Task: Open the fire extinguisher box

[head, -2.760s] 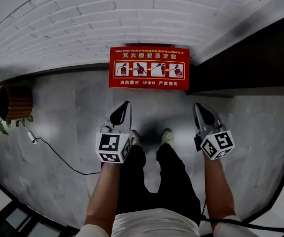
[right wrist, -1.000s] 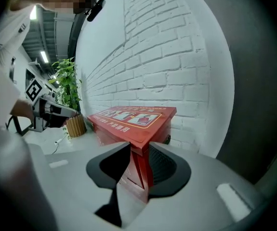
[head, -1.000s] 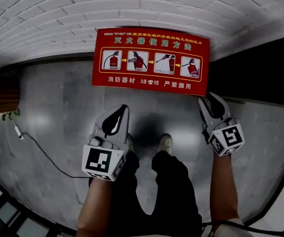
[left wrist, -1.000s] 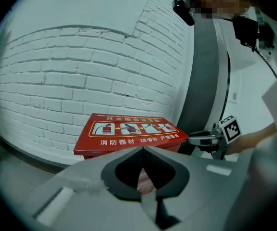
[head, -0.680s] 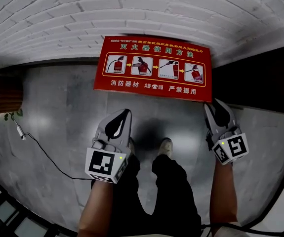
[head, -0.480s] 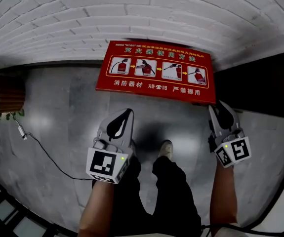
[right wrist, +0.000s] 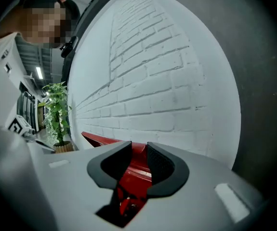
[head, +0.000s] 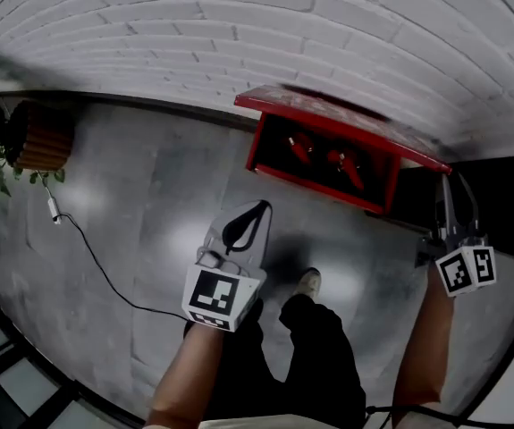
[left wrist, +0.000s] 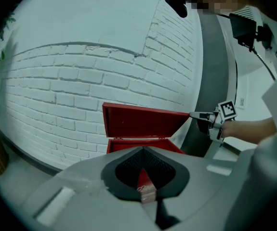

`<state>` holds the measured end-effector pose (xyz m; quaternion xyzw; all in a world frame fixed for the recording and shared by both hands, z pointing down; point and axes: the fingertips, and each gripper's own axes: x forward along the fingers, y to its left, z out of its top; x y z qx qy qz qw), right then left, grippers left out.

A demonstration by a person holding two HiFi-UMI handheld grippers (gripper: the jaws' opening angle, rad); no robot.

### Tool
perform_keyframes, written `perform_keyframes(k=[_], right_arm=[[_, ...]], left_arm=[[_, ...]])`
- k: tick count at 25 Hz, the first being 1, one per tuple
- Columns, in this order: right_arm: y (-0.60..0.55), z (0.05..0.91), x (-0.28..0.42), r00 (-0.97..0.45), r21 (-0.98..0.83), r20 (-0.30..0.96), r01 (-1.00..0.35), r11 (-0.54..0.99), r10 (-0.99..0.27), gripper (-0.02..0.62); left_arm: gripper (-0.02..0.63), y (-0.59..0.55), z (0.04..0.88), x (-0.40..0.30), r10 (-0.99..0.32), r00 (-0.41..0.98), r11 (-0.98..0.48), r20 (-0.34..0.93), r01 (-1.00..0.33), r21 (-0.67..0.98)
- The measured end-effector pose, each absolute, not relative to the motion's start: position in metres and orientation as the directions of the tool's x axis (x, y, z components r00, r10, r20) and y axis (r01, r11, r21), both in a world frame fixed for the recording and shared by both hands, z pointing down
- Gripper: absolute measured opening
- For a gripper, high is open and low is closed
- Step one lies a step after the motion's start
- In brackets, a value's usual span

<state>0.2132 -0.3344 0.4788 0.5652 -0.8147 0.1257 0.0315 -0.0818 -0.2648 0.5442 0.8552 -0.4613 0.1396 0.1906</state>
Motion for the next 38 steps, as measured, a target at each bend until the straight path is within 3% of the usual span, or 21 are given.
perform_keyframes(k=[16, 23, 34, 38], right_arm=[[-0.441, 0.464, 0.238, -0.306, -0.109, 0.238, -0.951, 0.288, -0.922, 0.100], [-0.397, 0.460, 0.221, -0.354, -0.048, 0.224, -0.935, 0.352, -0.908, 0.096], [-0.319, 0.458, 0.189, -0.375, -0.057, 0.239, -0.926, 0.373, -0.896, 0.008], [-0.296, 0.447, 0.180, -0.364, -0.058, 0.234, -0.931, 0.361, -0.901, 0.008]], left_arm=[[0.005, -0.275, 0.502, -0.109, -0.823, 0.438, -0.386, 0.361, -0.898, 0.211], [0.005, -0.284, 0.500, -0.103, -0.823, 0.445, -0.391, 0.353, -0.895, 0.217], [0.005, -0.305, 0.482, -0.072, -0.764, 0.537, -0.522, 0.356, -0.840, 0.148], [0.005, -0.304, 0.471, -0.065, -0.745, 0.565, -0.556, 0.354, -0.820, 0.138]])
